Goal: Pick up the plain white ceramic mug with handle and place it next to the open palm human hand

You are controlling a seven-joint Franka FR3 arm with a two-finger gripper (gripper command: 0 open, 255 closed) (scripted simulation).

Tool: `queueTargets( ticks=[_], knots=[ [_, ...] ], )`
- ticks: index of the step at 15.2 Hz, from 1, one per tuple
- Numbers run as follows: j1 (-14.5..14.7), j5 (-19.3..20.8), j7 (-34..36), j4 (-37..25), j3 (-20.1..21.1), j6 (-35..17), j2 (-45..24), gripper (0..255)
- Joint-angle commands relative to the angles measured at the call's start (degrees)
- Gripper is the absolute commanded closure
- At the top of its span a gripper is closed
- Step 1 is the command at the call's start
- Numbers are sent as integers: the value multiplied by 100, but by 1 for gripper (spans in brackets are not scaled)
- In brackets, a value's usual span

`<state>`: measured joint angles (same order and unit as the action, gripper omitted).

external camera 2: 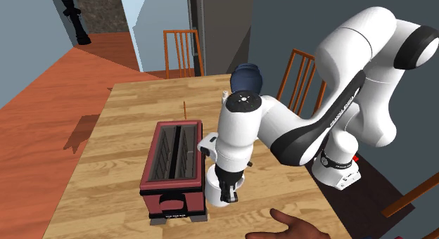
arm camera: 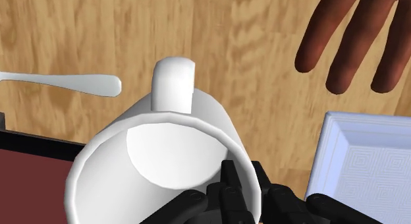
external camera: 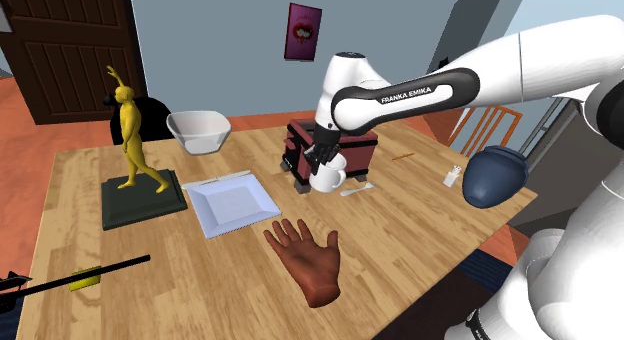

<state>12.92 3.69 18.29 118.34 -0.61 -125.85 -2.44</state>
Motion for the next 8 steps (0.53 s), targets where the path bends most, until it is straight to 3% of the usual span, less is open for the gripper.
queueTargets(
  ticks=[1, 8],
  knots=[
    [0, 6, 12, 89, 0, -153, -59, 255],
    [-4, 31, 47, 349, -3, -663, -310, 255]
  ],
)
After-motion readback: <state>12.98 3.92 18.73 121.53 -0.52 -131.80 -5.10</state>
